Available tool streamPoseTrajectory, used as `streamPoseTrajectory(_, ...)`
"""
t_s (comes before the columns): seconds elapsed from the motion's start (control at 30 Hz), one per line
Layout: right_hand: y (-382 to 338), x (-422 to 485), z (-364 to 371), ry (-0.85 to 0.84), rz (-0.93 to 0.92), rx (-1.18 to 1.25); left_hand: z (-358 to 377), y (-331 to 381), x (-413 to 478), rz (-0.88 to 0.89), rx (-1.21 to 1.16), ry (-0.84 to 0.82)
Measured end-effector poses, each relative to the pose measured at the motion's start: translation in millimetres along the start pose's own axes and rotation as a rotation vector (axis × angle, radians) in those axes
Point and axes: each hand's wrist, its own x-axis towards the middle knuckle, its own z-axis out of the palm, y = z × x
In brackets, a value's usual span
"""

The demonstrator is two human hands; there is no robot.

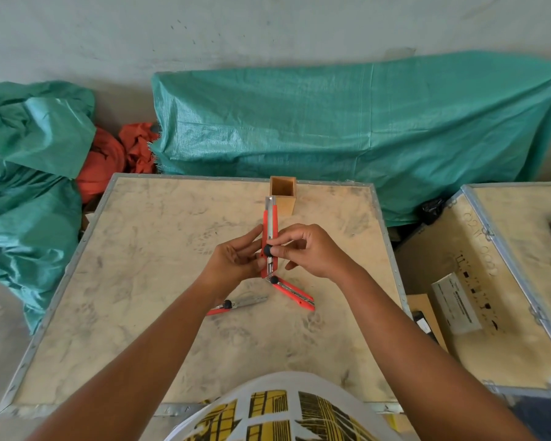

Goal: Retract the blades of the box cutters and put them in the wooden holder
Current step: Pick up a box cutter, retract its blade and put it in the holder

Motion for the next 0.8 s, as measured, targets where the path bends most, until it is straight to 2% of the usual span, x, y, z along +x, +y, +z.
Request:
streamPoseTrajectory(0.2, 2.9, -1.7, -1.3, 0.055, -0.037, -0.043, 4.1, 6.4, -2.3, 0.036, 0.169, -0.026)
streamPoseTrajectory(0.3, 1.0, -3.6, -2.0, 0.05, -0.055, -0.124, 4.6, 6.1, -1.6, 0.025, 0.131, -0.014)
streamPoseTrajectory(0.43, -1.5, -8.2, -3.4, 0.012, -0.013, -0.129, 5.4, 3.7, -0.8, -0.013, 0.038, 0.009)
streamPoseTrajectory(0.6, -6.2, -11.9, -3.9, -0.016, -0.016, -0.125, 6.4, 3.3, -0.7, -0.015, 0.029, 0.012)
streamPoseTrajectory(0.8, -5.4, -10.5, -1.6, 0.072, -0.04, -0.203, 6.6, 6.4, 0.6, -0.003, -0.01, 0.008)
